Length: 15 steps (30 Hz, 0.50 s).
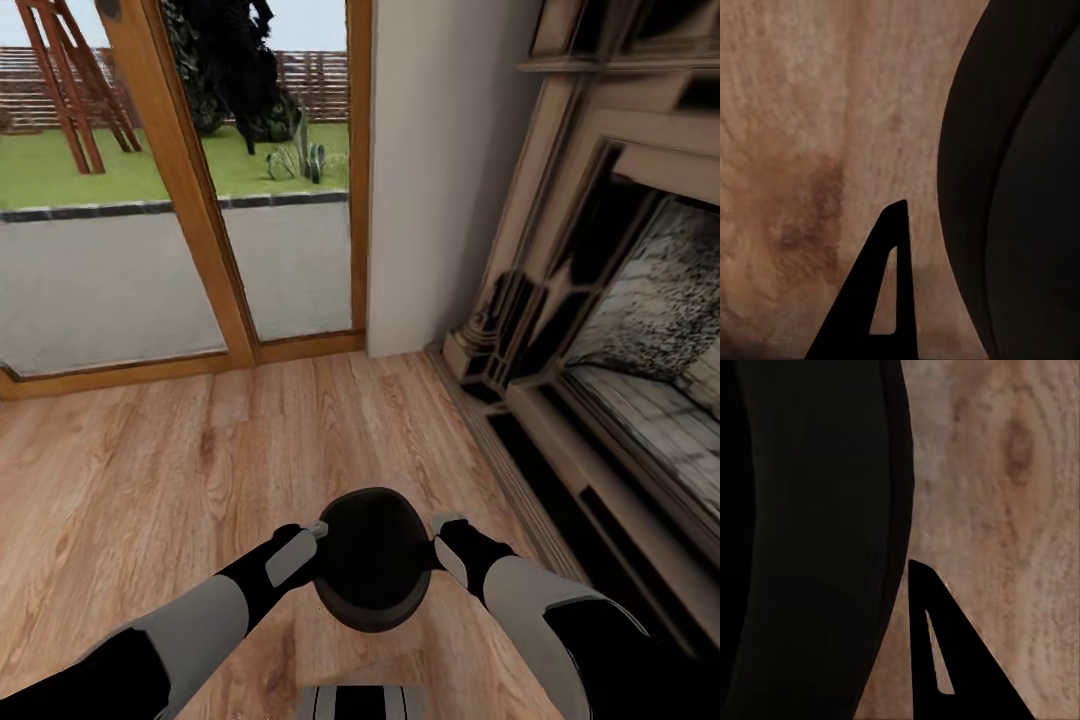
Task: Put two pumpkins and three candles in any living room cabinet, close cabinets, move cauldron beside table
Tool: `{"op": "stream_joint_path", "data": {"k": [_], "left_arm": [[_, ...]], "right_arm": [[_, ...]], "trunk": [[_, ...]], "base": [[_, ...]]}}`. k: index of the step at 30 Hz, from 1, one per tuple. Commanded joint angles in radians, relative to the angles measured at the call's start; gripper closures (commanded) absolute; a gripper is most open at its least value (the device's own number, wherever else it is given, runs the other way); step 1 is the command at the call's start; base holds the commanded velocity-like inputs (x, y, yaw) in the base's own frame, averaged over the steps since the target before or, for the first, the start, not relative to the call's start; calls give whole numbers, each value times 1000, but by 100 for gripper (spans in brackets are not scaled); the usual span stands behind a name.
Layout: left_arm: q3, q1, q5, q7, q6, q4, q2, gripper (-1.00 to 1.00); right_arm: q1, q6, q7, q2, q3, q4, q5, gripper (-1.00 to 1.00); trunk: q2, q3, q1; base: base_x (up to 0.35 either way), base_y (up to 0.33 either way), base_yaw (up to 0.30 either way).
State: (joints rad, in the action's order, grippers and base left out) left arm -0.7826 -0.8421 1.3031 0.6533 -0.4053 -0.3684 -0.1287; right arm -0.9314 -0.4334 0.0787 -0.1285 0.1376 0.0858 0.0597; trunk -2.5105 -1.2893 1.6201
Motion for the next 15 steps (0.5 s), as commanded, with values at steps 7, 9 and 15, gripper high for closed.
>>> {"op": "stream_joint_path", "data": {"k": [7,9,15], "left_arm": [[-1,0,-8,2,-3,-1,0,100],[-1,0,-8,2,-3,-1,0,100],[-1,0,-8,2,-3,-1,1,100]], "right_arm": [[0,1,-1,0,-4,0,10,100],[0,1,-1,0,-4,0,9,100],[0,1,-1,0,-4,0,9,100]], "trunk": [[0,0,0],[0,0,0],[0,0,0]], "base": [[0,198,266],[0,192,287],[0,192,287]]}}
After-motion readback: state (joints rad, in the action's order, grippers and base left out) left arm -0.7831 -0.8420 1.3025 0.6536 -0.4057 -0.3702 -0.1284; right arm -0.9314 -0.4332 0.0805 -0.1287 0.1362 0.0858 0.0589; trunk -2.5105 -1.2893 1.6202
